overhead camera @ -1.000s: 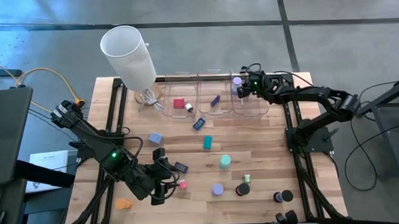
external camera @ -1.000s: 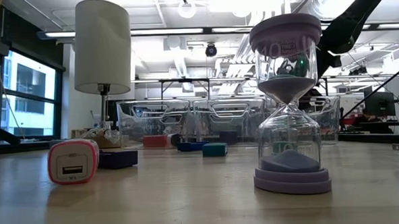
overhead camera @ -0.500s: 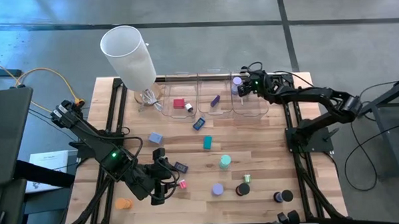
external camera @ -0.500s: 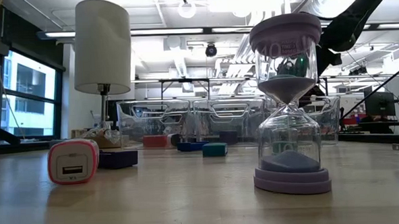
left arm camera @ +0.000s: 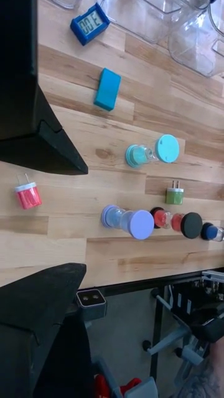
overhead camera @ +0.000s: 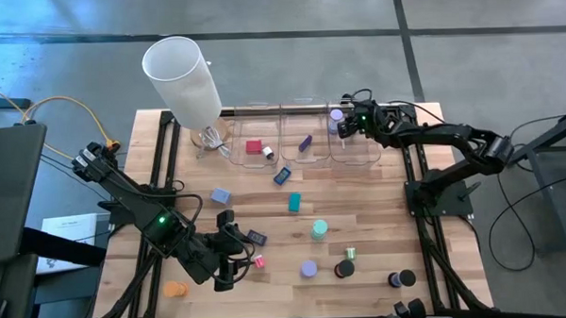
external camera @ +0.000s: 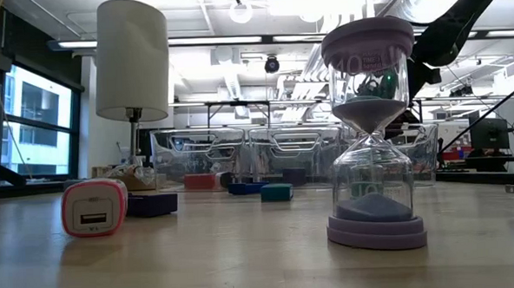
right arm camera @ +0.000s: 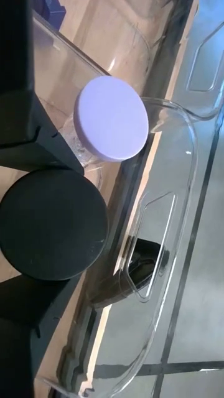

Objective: Pick & Place Office items
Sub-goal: Put the light green hourglass into the right transparent bin, then put the purple digital clock into the middle transparent bin

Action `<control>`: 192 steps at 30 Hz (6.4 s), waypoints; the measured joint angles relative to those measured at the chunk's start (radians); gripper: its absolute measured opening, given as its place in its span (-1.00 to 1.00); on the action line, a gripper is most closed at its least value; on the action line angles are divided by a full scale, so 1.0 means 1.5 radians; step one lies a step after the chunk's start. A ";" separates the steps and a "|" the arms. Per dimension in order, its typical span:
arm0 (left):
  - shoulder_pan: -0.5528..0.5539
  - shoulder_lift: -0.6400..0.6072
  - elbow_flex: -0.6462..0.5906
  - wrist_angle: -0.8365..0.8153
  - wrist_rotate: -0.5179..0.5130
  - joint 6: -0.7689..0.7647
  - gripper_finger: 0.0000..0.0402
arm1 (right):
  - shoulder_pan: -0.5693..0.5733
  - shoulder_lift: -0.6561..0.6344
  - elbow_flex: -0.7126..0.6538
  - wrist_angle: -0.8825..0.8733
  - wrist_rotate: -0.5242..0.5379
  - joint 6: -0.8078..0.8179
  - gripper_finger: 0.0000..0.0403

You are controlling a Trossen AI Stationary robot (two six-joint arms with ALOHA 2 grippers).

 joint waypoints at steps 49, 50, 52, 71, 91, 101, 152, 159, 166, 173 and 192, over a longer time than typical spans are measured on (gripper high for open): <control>0.000 0.000 0.000 0.000 0.000 0.000 0.19 | -0.039 0.000 0.000 -0.050 -0.029 0.038 0.08; 0.000 0.000 0.000 0.000 0.000 0.000 0.19 | -0.039 0.000 0.000 -0.050 -0.035 0.038 0.08; 0.000 0.000 0.000 0.000 0.000 0.000 0.19 | -0.039 0.000 0.000 -0.053 -0.037 0.038 0.08; 0.000 0.000 0.000 0.000 0.000 0.000 0.19 | -0.040 0.000 0.000 -0.074 -0.064 0.030 0.08; 0.000 0.000 0.000 0.000 0.000 0.000 0.19 | -0.040 0.000 0.001 -0.106 -0.067 0.060 0.08; 0.000 0.000 0.000 0.005 0.000 0.000 0.19 | -0.038 -0.004 0.001 -0.109 -0.071 0.076 0.08; -0.072 0.051 0.000 0.004 0.012 -0.104 0.19 | 0.497 -0.419 0.002 -0.034 -0.054 0.031 0.08; -0.096 0.052 0.000 0.004 0.010 -0.097 0.19 | 0.568 -0.356 0.002 0.049 -0.165 -0.025 0.08; -0.100 0.054 0.000 0.003 0.007 -0.048 0.19 | 0.608 -0.230 0.002 0.142 -0.176 -0.033 0.08; -0.097 0.054 -0.001 -0.013 0.004 -0.032 0.19 | 0.649 -0.137 0.001 0.376 -0.239 -0.123 0.08; -0.044 0.054 -0.002 -0.021 0.005 0.005 0.19 | 0.855 -0.134 0.000 0.331 0.093 -0.400 0.08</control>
